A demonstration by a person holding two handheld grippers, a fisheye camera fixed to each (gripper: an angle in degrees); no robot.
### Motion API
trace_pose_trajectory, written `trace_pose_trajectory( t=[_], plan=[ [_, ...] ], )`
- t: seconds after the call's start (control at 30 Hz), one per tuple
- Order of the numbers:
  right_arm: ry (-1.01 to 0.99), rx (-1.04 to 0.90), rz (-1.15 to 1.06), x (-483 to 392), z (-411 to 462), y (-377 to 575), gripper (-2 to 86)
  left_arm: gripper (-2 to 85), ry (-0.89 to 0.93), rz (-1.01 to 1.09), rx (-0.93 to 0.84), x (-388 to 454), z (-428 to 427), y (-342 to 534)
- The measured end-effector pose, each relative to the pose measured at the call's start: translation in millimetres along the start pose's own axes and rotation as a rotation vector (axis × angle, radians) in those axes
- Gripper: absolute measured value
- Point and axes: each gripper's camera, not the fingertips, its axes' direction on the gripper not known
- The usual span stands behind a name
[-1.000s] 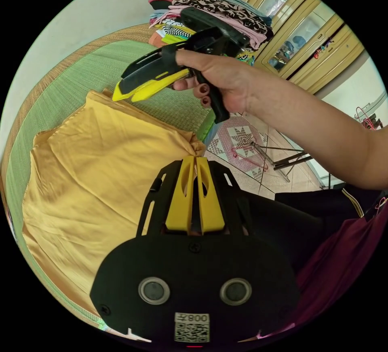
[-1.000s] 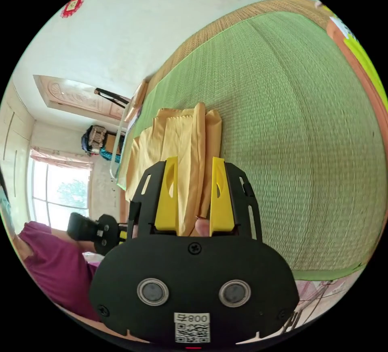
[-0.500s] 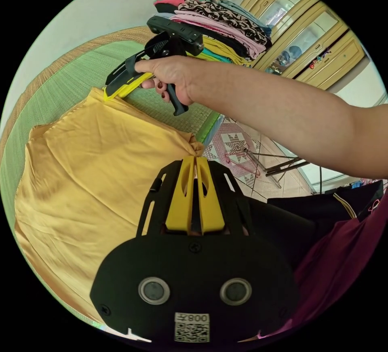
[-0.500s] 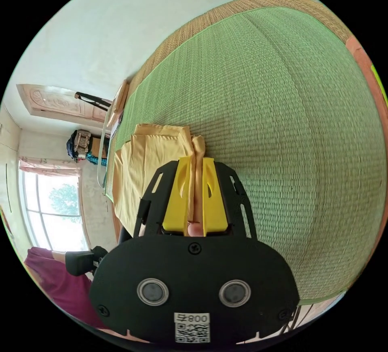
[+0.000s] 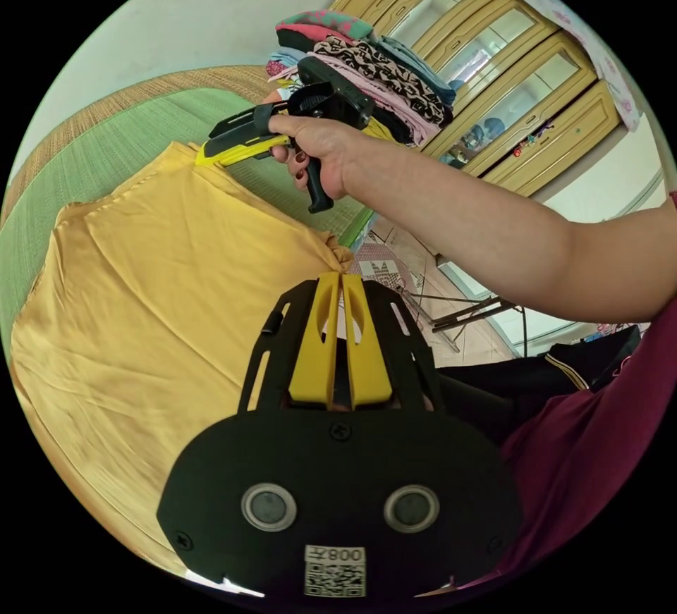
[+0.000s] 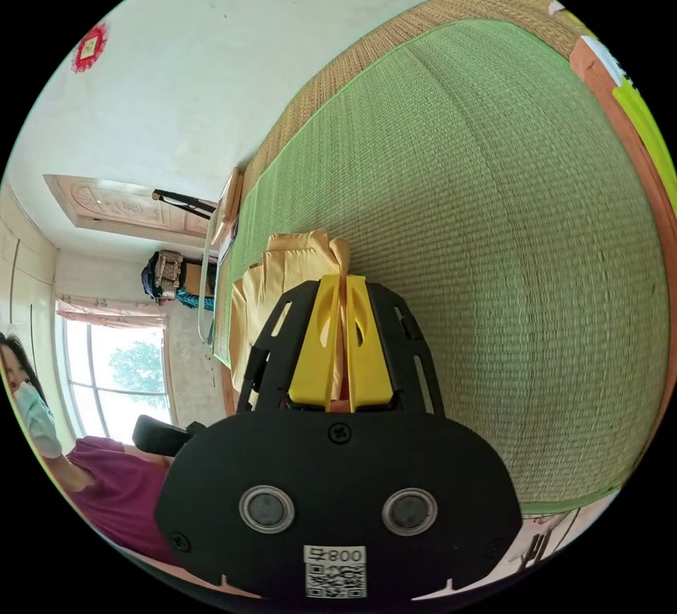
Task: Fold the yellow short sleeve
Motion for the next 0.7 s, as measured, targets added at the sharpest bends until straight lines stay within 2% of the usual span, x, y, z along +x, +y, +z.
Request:
trace_pose_trajectory(
  t=[0.13, 0.33, 0.5, 0.7],
  plan=[
    [-0.074, 0.035, -0.013, -23.2, -19.4, -4.9, 1.0, 0.5, 0.055, -0.039, 0.097, -23.1, -33.4, 52.4],
    [-0.169, 0.064, -0.132, -109.1, -34.2, -19.3, 1.0, 0.4, 0.116, -0.141, 0.271, -67.4, -101.0, 161.5],
    [-0.219, 0.035, -0.249, -205.3, -1.5, -32.3, 1.1, 0.3, 0.092, -0.306, 0.389, -108.3, -148.9, 274.8],
    [-0.243, -0.043, -0.296, -280.8, 58.6, -46.1, 1.1, 0.3, 0.026, -0.536, 0.486, -156.6, -181.4, 419.2]
  ],
)
